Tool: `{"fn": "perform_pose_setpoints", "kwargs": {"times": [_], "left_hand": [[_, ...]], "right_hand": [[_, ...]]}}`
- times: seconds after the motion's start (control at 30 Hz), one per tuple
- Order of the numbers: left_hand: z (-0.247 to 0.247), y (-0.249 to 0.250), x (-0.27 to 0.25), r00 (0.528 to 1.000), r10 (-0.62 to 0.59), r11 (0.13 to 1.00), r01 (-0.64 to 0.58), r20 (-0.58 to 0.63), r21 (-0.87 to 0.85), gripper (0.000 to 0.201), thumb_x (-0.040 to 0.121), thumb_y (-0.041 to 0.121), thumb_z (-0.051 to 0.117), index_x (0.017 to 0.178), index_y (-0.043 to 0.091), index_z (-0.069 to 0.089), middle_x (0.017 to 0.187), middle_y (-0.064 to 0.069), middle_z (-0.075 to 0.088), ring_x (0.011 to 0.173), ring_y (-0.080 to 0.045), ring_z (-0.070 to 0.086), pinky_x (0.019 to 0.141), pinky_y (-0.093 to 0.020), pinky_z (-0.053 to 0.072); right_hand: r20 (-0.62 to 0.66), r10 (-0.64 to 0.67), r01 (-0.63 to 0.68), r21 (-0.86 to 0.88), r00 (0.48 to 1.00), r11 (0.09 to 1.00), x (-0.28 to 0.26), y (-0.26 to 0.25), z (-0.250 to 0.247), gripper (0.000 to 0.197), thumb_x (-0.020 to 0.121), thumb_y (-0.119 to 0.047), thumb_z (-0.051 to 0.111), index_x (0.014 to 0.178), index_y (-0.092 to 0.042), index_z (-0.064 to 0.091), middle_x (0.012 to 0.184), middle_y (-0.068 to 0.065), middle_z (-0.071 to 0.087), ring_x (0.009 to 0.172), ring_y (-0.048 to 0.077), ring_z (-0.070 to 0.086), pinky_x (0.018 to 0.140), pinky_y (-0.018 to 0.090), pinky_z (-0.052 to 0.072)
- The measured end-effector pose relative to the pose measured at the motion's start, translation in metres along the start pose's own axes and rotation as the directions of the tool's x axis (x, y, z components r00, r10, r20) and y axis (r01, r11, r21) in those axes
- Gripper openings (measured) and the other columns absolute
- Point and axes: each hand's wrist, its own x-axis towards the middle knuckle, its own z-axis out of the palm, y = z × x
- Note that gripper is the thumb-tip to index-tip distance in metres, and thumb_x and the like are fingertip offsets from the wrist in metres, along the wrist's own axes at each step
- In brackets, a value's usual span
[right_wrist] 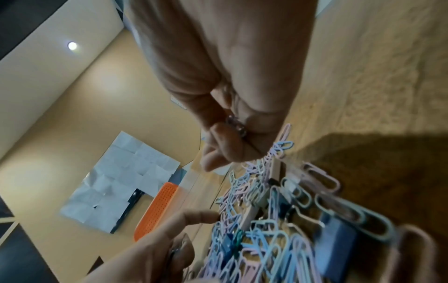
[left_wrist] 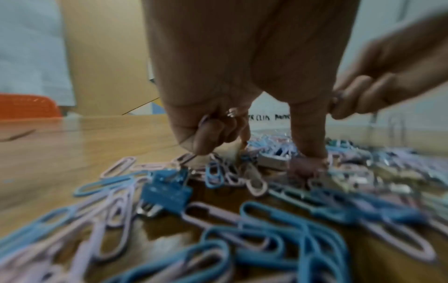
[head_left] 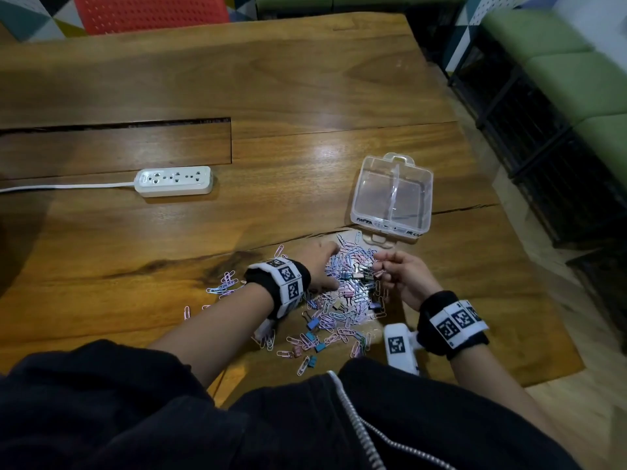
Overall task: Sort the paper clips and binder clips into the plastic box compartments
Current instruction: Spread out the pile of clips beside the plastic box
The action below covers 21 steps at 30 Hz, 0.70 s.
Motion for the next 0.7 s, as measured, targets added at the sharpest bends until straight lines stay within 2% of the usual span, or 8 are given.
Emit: {"fn": "perform_pose_setpoints", "kwargs": {"times": [0.03, 0.1, 0.23, 0.33, 0.43, 0.57, 0.63, 0.7], "left_hand": [[0.002, -0.004, 0.001, 1.000, 0.001, 0.999, -0.002, 0.025, 0.053, 0.064, 0.078, 0.038, 0.068, 0.131, 0.017, 0.040, 0.129, -0.009, 0.050, 0.114, -0.025, 0.051, 0.093, -0.034, 0.043], [0.008, -0.006, 0.002, 1.000, 0.019, 0.990, -0.018, -0.008, 0.137, 0.052, 0.080, 0.040, 0.065, 0.123, 0.019, 0.046, 0.122, -0.009, 0.053, 0.108, -0.025, 0.053, 0.092, -0.037, 0.047], [0.018, -0.004, 0.002, 0.994, 0.065, 0.988, -0.051, -0.088, 0.144, 0.031, 0.086, 0.034, 0.058, 0.109, 0.014, 0.052, 0.113, -0.008, 0.055, 0.102, -0.024, 0.054, 0.087, -0.037, 0.048], [0.021, -0.007, 0.002, 0.992, 0.071, 0.984, -0.052, -0.108, 0.169, 0.030, 0.089, 0.036, 0.053, 0.109, 0.013, 0.052, 0.112, -0.008, 0.054, 0.102, -0.024, 0.053, 0.086, -0.036, 0.048], [0.018, -0.013, 0.000, 0.993, 0.052, 0.991, -0.038, -0.105, 0.127, 0.034, 0.092, 0.039, 0.045, 0.109, 0.011, 0.053, 0.110, -0.011, 0.053, 0.101, -0.026, 0.053, 0.084, -0.036, 0.045], [0.013, -0.019, -0.001, 0.990, -0.006, 0.995, -0.008, -0.140, -0.096, 0.035, 0.096, 0.032, 0.040, 0.101, 0.001, 0.055, 0.101, -0.017, 0.057, 0.089, -0.026, 0.051, 0.077, -0.032, 0.039], [0.010, -0.022, -0.002, 0.991, -0.048, 0.943, 0.005, -0.122, -0.332, 0.030, 0.096, 0.028, 0.042, 0.094, 0.002, 0.057, 0.085, -0.016, 0.056, 0.075, -0.022, 0.049, 0.068, -0.029, 0.039], [0.007, -0.024, -0.002, 0.994, -0.081, 0.846, 0.026, -0.079, -0.533, 0.022, 0.095, 0.024, 0.044, 0.087, 0.008, 0.058, 0.072, -0.006, 0.053, 0.061, -0.018, 0.047, 0.055, -0.024, 0.040]], "right_hand": [[-0.021, -0.013, 0.012, -0.061, 1.000, 0.998, 0.004, -0.001, 0.002, 0.025, 0.092, 0.002, 0.032, 0.083, -0.010, 0.053, 0.069, 0.003, 0.051, 0.052, 0.009, 0.037, 0.042, 0.014, 0.035], [-0.086, -0.084, 0.054, -0.299, 0.993, 0.953, 0.013, -0.004, 0.008, 0.026, 0.095, -0.009, 0.033, 0.078, -0.014, 0.051, 0.068, 0.001, 0.048, 0.054, 0.009, 0.037, 0.047, 0.016, 0.032], [-0.083, -0.246, 0.086, -0.791, 0.966, 0.605, 0.022, -0.007, 0.026, 0.023, 0.091, -0.033, 0.045, 0.099, -0.012, 0.051, 0.084, -0.001, 0.051, 0.071, 0.013, 0.049, 0.055, 0.019, 0.034], [-0.037, -0.266, 0.074, -0.916, 0.963, 0.395, 0.031, -0.004, 0.033, 0.042, 0.081, -0.039, 0.060, 0.111, -0.012, 0.047, 0.109, 0.008, 0.050, 0.100, 0.023, 0.050, 0.082, 0.032, 0.046], [-0.020, -0.275, 0.072, -0.944, 0.961, 0.323, 0.038, -0.001, 0.037, 0.051, 0.075, -0.041, 0.066, 0.112, -0.013, 0.046, 0.118, 0.012, 0.047, 0.109, 0.026, 0.044, 0.092, 0.038, 0.042], [0.025, -0.289, 0.116, -0.946, 0.957, 0.303, 0.036, 0.001, 0.043, 0.032, 0.079, -0.036, 0.062, 0.096, -0.010, 0.053, 0.112, 0.010, 0.049, 0.100, 0.019, 0.042, 0.088, 0.029, 0.038], [0.037, -0.278, 0.129, -0.938, 0.960, 0.322, 0.034, 0.004, 0.044, 0.025, 0.082, -0.032, 0.059, 0.091, -0.009, 0.055, 0.114, 0.012, 0.049, 0.098, 0.020, 0.043, 0.092, 0.032, 0.042], [0.061, -0.272, 0.148, -0.938, 0.961, 0.313, 0.034, 0.007, 0.045, 0.020, 0.085, -0.028, 0.056, 0.090, -0.008, 0.055, 0.119, 0.015, 0.047, 0.101, 0.021, 0.045, 0.096, 0.034, 0.043]]}}
